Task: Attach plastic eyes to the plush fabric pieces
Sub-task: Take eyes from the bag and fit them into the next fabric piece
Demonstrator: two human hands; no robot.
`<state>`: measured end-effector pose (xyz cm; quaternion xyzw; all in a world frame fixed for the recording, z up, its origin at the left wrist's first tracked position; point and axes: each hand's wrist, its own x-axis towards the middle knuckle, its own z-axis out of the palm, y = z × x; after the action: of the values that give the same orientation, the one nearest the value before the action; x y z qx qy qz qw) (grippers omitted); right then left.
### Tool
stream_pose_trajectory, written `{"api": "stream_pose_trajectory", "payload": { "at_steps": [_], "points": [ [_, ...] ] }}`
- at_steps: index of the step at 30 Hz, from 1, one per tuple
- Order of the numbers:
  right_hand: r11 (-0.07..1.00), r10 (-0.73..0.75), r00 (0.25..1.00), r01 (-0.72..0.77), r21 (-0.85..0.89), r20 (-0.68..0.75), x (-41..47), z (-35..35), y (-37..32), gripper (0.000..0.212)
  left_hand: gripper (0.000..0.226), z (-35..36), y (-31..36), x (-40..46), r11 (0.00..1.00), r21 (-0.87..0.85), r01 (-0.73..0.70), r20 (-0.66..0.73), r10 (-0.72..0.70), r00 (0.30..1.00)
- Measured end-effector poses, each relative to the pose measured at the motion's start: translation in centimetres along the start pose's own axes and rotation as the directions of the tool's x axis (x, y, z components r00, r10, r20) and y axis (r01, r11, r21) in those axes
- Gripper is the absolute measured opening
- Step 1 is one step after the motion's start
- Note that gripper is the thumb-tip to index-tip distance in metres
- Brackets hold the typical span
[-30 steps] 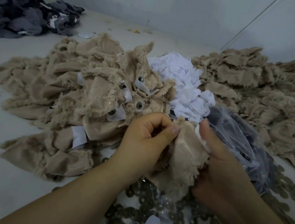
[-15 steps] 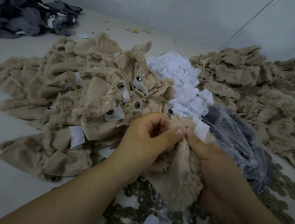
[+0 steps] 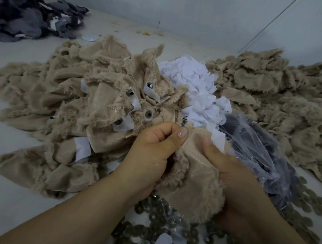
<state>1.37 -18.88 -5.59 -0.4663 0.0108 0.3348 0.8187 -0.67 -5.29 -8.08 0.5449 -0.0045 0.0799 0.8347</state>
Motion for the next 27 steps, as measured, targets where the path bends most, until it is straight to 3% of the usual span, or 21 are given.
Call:
{"api": "stream_pose_trajectory", "payload": {
  "at_steps": [7,13,15,18,22,27],
  "points": [
    [0.998,0.016,1.000,-0.016,0.056,0.007,-0.25,0.11,-0.07,0.047,0.023,0.27,0.23,-0.12,0.999,-0.040,0.000,0.044,0.002,0.999],
    [0.996,0.043,0.999,-0.044,0.080,0.009,-0.20,0.13,-0.18,0.046,0.030,0.11,0.25,-0.07,0.996,0.085,-0.035,0.023,0.034,0.999],
    [0.996,0.045,0.999,-0.046,0.073,0.020,-0.22,0.06,-0.26,0.047,0.021,0.10,0.31,-0.11,0.993,0.109,-0.053,0.037,0.049,0.998],
    [0.999,0.043,0.999,-0.043,0.014,0.006,-0.40,-0.07,-0.45,0.045,0.017,0.01,0.43,-0.14,0.999,0.039,-0.029,0.056,0.027,0.998],
    [0.988,0.112,0.993,-0.116,0.105,0.039,-0.34,-0.04,-0.19,0.059,0.017,0.07,0.46,-0.17,0.985,-0.165,0.059,0.086,-0.046,0.995],
    [0.976,0.102,0.989,-0.121,0.182,0.109,-0.43,0.04,0.05,0.052,0.016,0.12,0.37,-0.19,0.969,-0.228,0.094,0.078,-0.078,0.994]
  ]
}}
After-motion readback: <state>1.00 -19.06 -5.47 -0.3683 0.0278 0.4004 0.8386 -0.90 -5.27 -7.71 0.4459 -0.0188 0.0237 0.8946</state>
